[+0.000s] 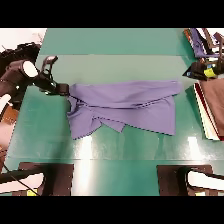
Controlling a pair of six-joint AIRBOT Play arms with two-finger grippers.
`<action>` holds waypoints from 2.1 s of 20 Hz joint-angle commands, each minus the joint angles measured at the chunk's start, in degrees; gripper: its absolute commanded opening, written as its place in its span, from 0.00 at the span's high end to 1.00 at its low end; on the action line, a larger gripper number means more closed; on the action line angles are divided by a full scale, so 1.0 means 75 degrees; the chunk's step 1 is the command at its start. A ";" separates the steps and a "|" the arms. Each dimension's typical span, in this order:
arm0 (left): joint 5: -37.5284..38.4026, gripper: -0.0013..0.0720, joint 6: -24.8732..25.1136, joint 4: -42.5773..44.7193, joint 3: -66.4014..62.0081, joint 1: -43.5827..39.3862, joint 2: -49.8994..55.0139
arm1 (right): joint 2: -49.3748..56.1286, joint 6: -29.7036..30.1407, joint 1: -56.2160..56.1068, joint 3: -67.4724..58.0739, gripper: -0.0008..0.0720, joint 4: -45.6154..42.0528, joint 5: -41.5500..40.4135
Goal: Fold the shirts.
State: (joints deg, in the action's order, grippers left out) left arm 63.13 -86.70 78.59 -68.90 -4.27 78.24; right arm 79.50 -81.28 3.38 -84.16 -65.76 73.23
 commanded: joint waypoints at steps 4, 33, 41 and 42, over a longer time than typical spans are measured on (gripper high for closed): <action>-0.0221 0.30 -0.0248 -0.0353 0.1215 -0.0635 -0.0714 | -0.1518 0.0047 0.0248 0.2034 0.46 0.0003 -0.0656; -0.1122 0.95 -0.0504 -0.0224 0.1606 -0.0804 -0.0778 | -0.1515 0.0784 0.1317 0.7204 0.68 0.2209 -0.0851; -0.0385 0.95 -0.0650 0.0568 -0.0090 -0.0804 -0.3427 | -0.3130 0.0965 0.0892 0.4301 0.96 0.2151 -0.0458; -0.0411 0.95 -0.0705 0.0711 -0.0638 -0.0804 -0.3885 | -0.3442 0.0965 0.0892 0.3555 0.96 0.2136 -0.0565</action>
State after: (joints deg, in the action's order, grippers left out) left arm 58.59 -91.48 80.38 -66.13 -10.31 57.32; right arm 59.35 -74.32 10.55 -46.52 -50.02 69.14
